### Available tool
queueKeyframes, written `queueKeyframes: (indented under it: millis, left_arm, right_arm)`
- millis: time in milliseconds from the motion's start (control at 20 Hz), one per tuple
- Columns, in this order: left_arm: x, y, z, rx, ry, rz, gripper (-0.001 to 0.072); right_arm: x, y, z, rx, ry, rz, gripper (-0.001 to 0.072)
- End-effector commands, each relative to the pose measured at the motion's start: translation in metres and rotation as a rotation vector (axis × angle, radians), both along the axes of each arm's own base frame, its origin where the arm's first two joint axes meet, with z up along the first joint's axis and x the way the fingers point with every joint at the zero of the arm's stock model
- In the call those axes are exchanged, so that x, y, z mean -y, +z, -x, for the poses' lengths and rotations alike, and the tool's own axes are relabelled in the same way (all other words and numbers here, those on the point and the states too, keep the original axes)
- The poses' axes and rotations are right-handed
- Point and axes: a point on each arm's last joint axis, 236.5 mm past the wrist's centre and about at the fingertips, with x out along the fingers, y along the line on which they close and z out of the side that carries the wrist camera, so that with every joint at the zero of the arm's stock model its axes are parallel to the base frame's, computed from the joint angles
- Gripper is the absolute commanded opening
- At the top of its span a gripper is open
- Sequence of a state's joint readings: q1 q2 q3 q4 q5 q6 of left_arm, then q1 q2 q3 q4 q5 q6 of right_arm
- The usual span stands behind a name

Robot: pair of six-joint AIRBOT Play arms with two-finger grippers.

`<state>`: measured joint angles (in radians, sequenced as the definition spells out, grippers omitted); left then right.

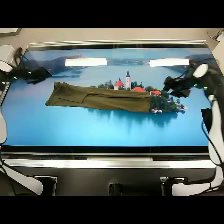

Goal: Fold the clothes and pants, and hang the long-sleeved shirts on hangers.

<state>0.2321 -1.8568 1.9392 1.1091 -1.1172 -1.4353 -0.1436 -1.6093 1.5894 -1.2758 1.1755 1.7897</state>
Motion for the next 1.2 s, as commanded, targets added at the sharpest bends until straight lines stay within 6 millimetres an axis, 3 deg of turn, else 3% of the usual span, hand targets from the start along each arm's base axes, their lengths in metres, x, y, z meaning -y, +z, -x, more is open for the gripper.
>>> queueKeyframes:
  millis: [0,50,100,150,250,350,400,500,550,700,1150]
  left_arm:
    - [-0.02,0.05,0.027,-0.008,0.074,-0.106,0.0547]
    - [-0.016,0.064,0.035,-0.002,0.063,-0.119,0.0547]
    - [-0.013,0.075,0.042,0.0,0.054,-0.132,0.0547]
    - [-0.009,0.085,0.05,0.001,0.044,-0.144,0.0546]
    - [-0.005,0.103,0.061,0.013,0.054,-0.147,0.0546]
    - [-0.005,0.115,0.068,0.024,0.053,-0.164,0.0547]
    - [-0.006,0.118,0.071,0.025,0.052,-0.176,0.0546]
    - [-0.006,0.118,0.076,0.013,0.049,-0.181,0.0547]
    - [-0.005,0.117,0.078,0.001,0.046,-0.179,0.0547]
    - [-0.004,0.115,0.079,-0.007,0.044,-0.178,0.0546]
    - [-0.004,0.114,0.079,-0.011,0.049,-0.173,0.0546]
  right_arm:
    - [0.015,0.037,0.005,0.065,-0.063,-0.03,0.0455]
    - [0.015,0.036,0.007,0.054,-0.071,-0.036,0.0479]
    - [0.013,0.028,0.009,0.027,-0.06,-0.041,0.0481]
    - [0.012,0.013,0.012,-0.013,-0.03,-0.052,0.0528]
    - [-0.015,-0.013,0.013,-0.071,0.071,-0.226,0.0548]
    - [-0.049,-0.016,0.0,0.0,0.204,-0.477,0.0548]
    - [-0.054,-0.023,-0.003,0.008,0.225,-0.524,0.0549]
    - [-0.055,-0.051,0.001,-0.037,0.257,-0.513,0.0579]
    - [-0.057,-0.064,0.006,-0.065,0.277,-0.512,0.0659]
    - [-0.07,-0.087,0.012,-0.112,0.321,-0.528,0.0672]
    - [-0.082,-0.117,-0.005,-0.085,0.313,-0.467,0.0671]
